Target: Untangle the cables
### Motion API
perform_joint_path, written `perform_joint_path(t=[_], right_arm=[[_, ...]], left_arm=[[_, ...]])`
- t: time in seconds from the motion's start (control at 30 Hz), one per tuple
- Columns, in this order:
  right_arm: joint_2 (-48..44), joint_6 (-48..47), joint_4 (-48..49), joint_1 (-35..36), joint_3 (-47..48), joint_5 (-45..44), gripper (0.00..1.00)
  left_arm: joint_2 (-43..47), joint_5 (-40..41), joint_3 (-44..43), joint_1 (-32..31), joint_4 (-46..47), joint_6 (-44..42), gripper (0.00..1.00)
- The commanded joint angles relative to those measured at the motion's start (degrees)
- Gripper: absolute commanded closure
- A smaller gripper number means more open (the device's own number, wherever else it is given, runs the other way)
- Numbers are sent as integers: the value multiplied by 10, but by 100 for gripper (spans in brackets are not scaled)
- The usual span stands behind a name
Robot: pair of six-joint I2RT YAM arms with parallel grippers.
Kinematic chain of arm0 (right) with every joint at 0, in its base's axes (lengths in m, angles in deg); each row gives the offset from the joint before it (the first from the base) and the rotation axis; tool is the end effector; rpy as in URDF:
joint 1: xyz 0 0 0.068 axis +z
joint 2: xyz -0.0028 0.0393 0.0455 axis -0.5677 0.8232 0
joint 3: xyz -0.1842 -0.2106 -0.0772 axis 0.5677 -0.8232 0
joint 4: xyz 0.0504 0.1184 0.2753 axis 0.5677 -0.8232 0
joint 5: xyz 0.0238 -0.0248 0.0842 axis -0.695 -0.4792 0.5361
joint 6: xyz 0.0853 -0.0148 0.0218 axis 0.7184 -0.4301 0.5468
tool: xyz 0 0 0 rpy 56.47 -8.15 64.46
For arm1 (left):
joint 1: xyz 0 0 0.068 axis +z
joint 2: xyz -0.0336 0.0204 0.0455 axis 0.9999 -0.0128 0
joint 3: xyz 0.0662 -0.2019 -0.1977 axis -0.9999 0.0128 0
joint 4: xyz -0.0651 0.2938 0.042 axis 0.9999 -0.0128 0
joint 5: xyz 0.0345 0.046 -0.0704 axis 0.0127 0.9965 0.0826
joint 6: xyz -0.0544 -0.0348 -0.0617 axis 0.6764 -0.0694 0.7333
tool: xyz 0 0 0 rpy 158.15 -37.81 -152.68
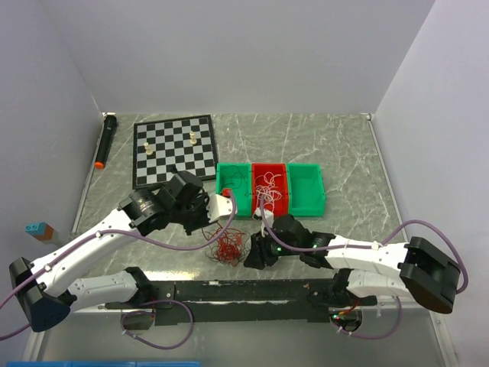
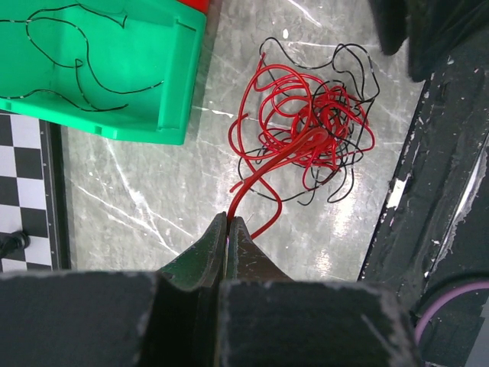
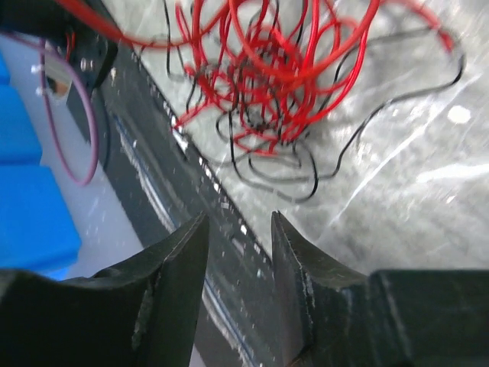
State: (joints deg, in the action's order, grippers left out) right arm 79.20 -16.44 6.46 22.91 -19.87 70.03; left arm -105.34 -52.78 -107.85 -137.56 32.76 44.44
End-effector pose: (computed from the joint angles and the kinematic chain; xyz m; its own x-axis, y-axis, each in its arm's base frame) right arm 0.1215 0.2425 0.1294 -0.7740 -0.2619 -0.5765 -0.6220 0.4847 0.6150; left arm 0.1701 -0.2118 0.2977 -0.0876 0.7680 -0.6344 0.9532 0.2497 0.1707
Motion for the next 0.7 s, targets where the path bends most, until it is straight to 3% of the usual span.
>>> perform_joint_path(t=[0.0,0.2,0.33,0.5,0.67], right_arm=[[11,-9,54,10,32,-57,55],[45,-13,46,14,51,-81,57],[60,-4,58,17,53,-85,72],[41,2,33,18,43,-115,99],[7,12,-50,19,30,-168,100]], left_arm=[[11,-13,-15,2,6,20,99],[10,-27,-19,2,1,20,99],[11,-29,-25,1,2,22,99],[13,-21,-38,2,-3,11,99],[4,-21,-125,3,-31,-9,99]])
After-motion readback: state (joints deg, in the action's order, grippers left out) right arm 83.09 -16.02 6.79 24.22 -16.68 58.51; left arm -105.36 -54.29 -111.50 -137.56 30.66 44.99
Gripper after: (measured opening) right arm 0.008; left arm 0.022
